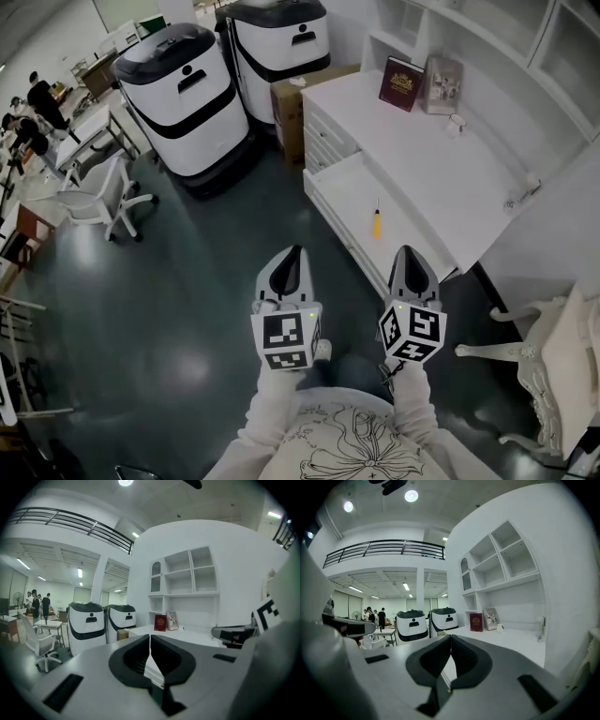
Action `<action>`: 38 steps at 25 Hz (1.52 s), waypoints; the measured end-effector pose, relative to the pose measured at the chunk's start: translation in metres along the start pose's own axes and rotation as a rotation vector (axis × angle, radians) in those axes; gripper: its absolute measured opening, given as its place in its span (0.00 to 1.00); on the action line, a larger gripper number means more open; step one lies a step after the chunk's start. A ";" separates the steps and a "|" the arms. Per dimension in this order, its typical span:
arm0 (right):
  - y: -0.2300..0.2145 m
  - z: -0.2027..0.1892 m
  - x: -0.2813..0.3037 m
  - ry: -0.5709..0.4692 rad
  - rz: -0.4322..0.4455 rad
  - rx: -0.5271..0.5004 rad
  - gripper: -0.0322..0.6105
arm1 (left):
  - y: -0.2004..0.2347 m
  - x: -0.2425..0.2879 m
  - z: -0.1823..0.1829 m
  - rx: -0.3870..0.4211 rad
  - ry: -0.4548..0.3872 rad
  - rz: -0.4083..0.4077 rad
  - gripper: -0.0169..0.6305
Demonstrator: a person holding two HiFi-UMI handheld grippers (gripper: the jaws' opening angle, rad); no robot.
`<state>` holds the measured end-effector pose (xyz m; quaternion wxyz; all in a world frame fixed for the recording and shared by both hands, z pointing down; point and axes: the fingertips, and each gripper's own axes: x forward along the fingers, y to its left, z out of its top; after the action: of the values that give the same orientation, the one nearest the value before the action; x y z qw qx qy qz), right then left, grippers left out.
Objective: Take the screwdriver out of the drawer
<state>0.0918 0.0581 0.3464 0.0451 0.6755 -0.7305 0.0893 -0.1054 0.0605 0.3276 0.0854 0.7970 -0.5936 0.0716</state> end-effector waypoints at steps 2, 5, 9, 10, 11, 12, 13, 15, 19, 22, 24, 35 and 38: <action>-0.001 -0.005 0.010 0.017 -0.010 0.002 0.05 | 0.003 0.011 -0.004 -0.001 0.015 -0.009 0.04; -0.005 -0.013 0.022 0.041 -0.025 0.012 0.05 | 0.006 0.024 -0.013 -0.010 0.039 -0.020 0.04; -0.008 -0.023 0.041 0.073 -0.034 0.021 0.05 | 0.014 0.044 -0.022 -0.017 0.073 -0.022 0.04; -0.009 -0.025 0.047 0.079 -0.036 0.023 0.05 | 0.015 0.050 -0.024 -0.019 0.080 -0.022 0.04; -0.011 -0.027 0.054 0.085 -0.037 0.024 0.05 | 0.017 0.055 -0.026 -0.020 0.086 -0.021 0.04; -0.013 -0.030 0.060 0.090 -0.039 0.023 0.05 | 0.019 0.061 -0.027 -0.020 0.091 -0.018 0.04; -0.014 -0.032 0.067 0.097 -0.040 0.022 0.05 | 0.021 0.067 -0.029 -0.020 0.096 -0.015 0.04; -0.018 -0.036 0.080 0.112 -0.043 0.020 0.05 | 0.025 0.080 -0.032 -0.024 0.108 -0.012 0.04; -0.028 -0.042 0.109 0.138 -0.047 0.023 0.05 | 0.029 0.111 -0.037 -0.040 0.134 -0.011 0.04; -0.037 -0.046 0.131 0.157 -0.048 0.027 0.05 | 0.028 0.135 -0.039 -0.041 0.147 -0.015 0.04; -0.043 -0.050 0.146 0.174 -0.048 0.026 0.05 | 0.028 0.151 -0.040 -0.040 0.158 -0.016 0.04; -0.073 -0.081 0.225 0.274 -0.031 0.043 0.05 | 0.029 0.234 -0.062 -0.046 0.241 0.000 0.04; -0.080 -0.091 0.244 0.303 -0.025 0.050 0.05 | 0.026 0.255 -0.073 -0.047 0.272 0.001 0.04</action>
<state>0.1464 -0.1690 0.4865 0.1391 0.6641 -0.7046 0.2078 -0.0590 -0.1692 0.4548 0.1835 0.7774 -0.5786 0.1651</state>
